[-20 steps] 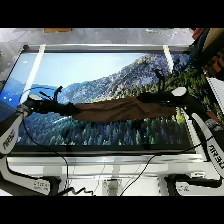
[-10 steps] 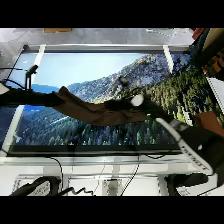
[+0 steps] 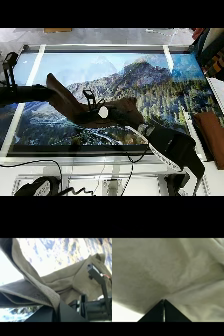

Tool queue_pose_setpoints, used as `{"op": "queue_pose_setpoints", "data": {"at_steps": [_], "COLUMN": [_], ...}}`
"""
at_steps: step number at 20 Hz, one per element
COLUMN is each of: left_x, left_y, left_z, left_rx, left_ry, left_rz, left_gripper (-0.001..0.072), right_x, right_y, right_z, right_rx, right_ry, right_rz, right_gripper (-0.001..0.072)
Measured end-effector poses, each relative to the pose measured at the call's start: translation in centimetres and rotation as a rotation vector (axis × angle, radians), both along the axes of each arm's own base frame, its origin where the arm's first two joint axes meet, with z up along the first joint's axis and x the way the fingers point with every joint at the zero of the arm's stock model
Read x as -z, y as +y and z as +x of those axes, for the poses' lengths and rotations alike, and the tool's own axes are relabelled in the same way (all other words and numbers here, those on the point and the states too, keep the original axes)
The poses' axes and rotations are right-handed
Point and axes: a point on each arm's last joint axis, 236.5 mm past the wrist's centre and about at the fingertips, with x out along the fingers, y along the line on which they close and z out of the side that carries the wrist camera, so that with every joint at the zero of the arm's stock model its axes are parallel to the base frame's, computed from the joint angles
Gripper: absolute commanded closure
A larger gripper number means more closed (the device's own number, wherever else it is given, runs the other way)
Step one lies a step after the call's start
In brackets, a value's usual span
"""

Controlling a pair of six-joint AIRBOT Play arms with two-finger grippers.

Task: Fold the clothes and pants, and hang the long-sleeved shirts on hangers.

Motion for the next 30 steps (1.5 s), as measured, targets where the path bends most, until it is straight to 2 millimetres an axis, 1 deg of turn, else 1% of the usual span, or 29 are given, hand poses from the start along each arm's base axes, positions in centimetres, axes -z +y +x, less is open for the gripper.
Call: {"op": "queue_pose_setpoints", "data": {"at_steps": [1, 2, 4, 5, 6, 7, 9, 11, 12, 13, 14, 15, 16, 17, 18, 19, 21, 23, 24, 25, 26, 27, 28, 29, 30], "left_x": [0.1, 0.4, 1.4, 1.9, 2.4, 2.8, 3.7, 5.3, 6.2, 7.1, 8.2, 9.1, 9.8, 10.3, 10.6, 10.7, 10.7, 10.1, 9.7, 9.3, 8.9, 8.6, 8.4, 8.2, 8.1], "left_y": [-0.4, -1.0, -3.1, -4.7, -6.8, -9.1, -14.4, -20.1, -22.6, -25.0, -27.2, -29.1, -30.6, -31.8, -32.6, -33.2, -33.6, -33.2, -32.9, -32.5, -32.0, -31.6, -31.3, -31.0, -30.8], "left_z": [0.1, 0.3, 0.4, 0.4, 0.6, 0.6, 0.8, 0.7, 0.6, 0.4, 0.1, -0.1, -0.3, -0.6, -0.7, -0.8, -0.6, 0.1, 0.4, 0.9, 1.3, 1.7, 1.9, 2.2, 2.4], "left_rx": [0.007, 0.019, 0.067, 0.100, 0.137, 0.175, 0.241, 0.288, 0.299, 0.306, 0.308, 0.303, 0.300, 0.296, 0.292, 0.285, 0.273, 0.253, 0.241, 0.228, 0.216, 0.206, 0.199, 0.191, 0.185], "left_ry": [0.001, 0.008, 0.036, 0.055, 0.069, 0.083, 0.111, 0.138, 0.146, 0.152, 0.153, 0.149, 0.141, 0.133, 0.123, 0.112, 0.095, 0.074, 0.064, 0.054, 0.043, 0.035, 0.031, 0.026, 0.021], "left_rz": [-0.005, -0.011, -0.027, -0.047, -0.079, -0.118, -0.202, -0.266, -0.287, -0.301, -0.307, -0.312, -0.313, -0.313, -0.311, -0.312, -0.314, -0.320, -0.326, -0.330, -0.333, -0.337, -0.339, -0.340, -0.341], "left_gripper": [0.0698, 0.0698, 0.0697, 0.0697, 0.0697, 0.0697, 0.0697, 0.0696, 0.0696, 0.0664, 0.0498, 0.0221, 0.0007, 0.0005, 0.0005, 0.0005, 0.0005, 0.0005, 0.0006, 0.0006, 0.0005, 0.0006, 0.0006, 0.0006, 0.0006], "right_x": [-0.2, -0.3, -0.7, -0.9, -1.2, -1.7, -2.8, -4.6, -5.5, -6.5, -7.5, -8.2, -8.8, -9.3, -9.5, -9.4, -8.8, -7.3, -6.2, -5.0, -3.6, -2.1, -0.8, 0.2, 0.9], "right_y": [-0.7, -1.8, -5.3, -7.6, -10.0, -13.0, -19.1, -25.2, -28.2, -30.7, -33.2, -35.5, -37.4, -39.5, -41.3, -42.9, -46.1, -48.9, -50.1, -50.7, -50.7, -50.0, -48.6, -46.7, -44.9], "right_z": [0.7, 1.7, 4.0, 5.4, 6.7, 8.1, 10.6, 12.6, 13.3, 13.9, 14.4, 14.7, 15.0, 15.1, 15.1, 14.9, 14.6, 13.7, 13.0, 12.2, 11.3, 9.9, 8.6, 7.4, 6.3], "right_rx": [-0.006, -0.009, -0.004, 0.007, 0.020, 0.039, 0.091, 0.165, 0.207, 0.247, 0.291, 0.327, 0.363, 0.397, 0.428, 0.451, 0.484, 0.504, 0.503, 0.489, 0.456, 0.395, 0.321, 0.253, 0.202], "right_ry": [-0.016, -0.029, -0.049, -0.057, -0.068, -0.080, -0.105, -0.116, -0.118, -0.122, -0.126, -0.123, -0.124, -0.117, -0.107, -0.089, -0.061, -0.014, 0.019, 0.053, 0.086, 0.128, 0.157, 0.184, 0.202], "right_rz": [-0.020, -0.048, -0.114, -0.155, -0.198, -0.248, -0.344, -0.410, -0.434, -0.449, -0.460, -0.472, -0.477, -0.486, -0.495, -0.503, -0.529, -0.552, -0.557, -0.549, -0.525, -0.480, -0.410, -0.328, -0.243], "right_gripper": [0.0700, 0.0700, 0.0700, 0.0700, 0.0700, 0.0700, 0.0700, 0.0699, 0.0699, 0.0700, 0.0699, 0.0700, 0.0699, 0.0699, 0.0700, 0.0700, 0.0701, 0.0702, 0.0702, 0.0703, 0.0702, 0.0701, 0.0697, 0.0606, 0.0358]}}
